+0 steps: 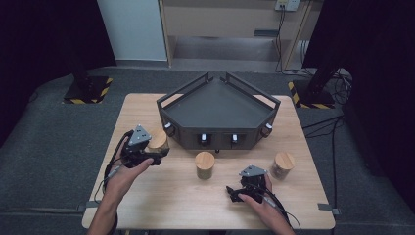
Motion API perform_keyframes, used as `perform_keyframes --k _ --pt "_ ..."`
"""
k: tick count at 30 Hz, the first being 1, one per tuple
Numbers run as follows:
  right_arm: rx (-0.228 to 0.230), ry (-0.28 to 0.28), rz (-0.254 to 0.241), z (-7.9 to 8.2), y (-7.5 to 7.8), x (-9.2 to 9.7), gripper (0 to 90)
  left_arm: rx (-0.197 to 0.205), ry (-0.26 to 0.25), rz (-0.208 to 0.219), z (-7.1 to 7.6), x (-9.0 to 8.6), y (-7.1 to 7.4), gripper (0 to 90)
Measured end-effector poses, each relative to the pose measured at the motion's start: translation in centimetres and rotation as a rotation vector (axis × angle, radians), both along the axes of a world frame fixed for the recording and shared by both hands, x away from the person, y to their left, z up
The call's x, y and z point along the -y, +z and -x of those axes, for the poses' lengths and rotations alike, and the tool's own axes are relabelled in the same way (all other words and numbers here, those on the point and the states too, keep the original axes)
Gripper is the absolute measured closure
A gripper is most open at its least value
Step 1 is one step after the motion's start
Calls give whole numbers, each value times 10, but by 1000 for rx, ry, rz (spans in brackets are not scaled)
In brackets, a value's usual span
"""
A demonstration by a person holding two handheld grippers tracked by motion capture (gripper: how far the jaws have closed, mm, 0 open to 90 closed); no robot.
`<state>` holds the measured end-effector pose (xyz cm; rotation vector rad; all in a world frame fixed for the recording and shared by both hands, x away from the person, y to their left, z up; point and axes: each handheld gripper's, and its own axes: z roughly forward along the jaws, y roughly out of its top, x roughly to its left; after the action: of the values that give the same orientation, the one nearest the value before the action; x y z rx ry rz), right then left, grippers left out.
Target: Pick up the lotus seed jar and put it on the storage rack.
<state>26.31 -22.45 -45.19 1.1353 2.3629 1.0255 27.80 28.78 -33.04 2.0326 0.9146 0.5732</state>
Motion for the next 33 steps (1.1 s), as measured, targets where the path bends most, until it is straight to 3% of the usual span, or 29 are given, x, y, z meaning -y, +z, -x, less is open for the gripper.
perform_keyframes --k 5,33 --pt "0 0 0 0 0 0 6 7 -1 15 -7 1 6 243" --pt "0 0 0 0 0 0 7 43 -25 13 -41 27 58 242"
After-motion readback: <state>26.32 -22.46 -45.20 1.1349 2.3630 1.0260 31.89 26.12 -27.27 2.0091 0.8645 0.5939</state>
